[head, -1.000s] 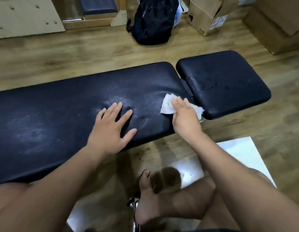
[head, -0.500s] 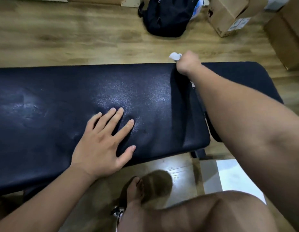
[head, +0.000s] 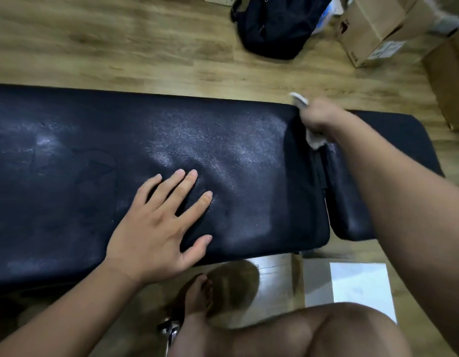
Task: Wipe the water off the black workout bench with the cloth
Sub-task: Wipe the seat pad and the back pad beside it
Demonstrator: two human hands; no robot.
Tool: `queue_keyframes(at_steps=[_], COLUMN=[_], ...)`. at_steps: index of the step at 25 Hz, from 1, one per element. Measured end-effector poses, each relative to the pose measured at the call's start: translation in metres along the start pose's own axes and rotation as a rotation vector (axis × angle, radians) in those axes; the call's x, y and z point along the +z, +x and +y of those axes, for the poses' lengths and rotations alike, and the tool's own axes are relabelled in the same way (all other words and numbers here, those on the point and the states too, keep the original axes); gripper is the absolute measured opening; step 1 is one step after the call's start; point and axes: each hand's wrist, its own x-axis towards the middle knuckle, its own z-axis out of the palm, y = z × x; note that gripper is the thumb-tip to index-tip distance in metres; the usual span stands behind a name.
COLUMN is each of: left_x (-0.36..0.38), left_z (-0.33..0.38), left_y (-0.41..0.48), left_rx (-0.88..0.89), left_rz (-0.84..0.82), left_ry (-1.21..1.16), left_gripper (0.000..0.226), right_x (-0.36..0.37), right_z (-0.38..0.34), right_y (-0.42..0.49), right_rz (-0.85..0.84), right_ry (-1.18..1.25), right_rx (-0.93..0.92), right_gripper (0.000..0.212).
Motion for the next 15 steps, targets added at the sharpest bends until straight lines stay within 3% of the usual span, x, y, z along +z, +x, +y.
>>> queue_keyframes(at_steps=[2,5,9,12,15], left_x=[0.001,0.002,-0.002,-0.002,-0.003], left_z=[0.000,0.000,-0.002,0.001,-0.004], left_y=[-0.001,0.000,-0.001,-0.002,-0.002], left_rx=[-0.007,-0.006,-0.012,0.001,0.003], left_rz=[0.003,0.011,-0.009,-0.041,-0.068], left_ry=[-0.014,-0.032,-0.085,-0.115,-0.164], left_gripper=[0.065,0.065,0.066,0.066,0.067], right_x=[0.006,0.004,0.007,0.022,0.032], right_z=[0.017,0.002,-0.093,-0.171,-0.220], right_y=[-0.003,0.005,0.003,-0.019,-0.031], right_rz=[-0.006,0.005,-0.089,-0.197,-0.243], right_ry=[0.055,0.263,0.109,-0.001,0.033], right_rx=[0.065,0.094,-0.165,-0.369,-0.361], right_gripper=[0.061,0.052,0.034,0.033,0.026])
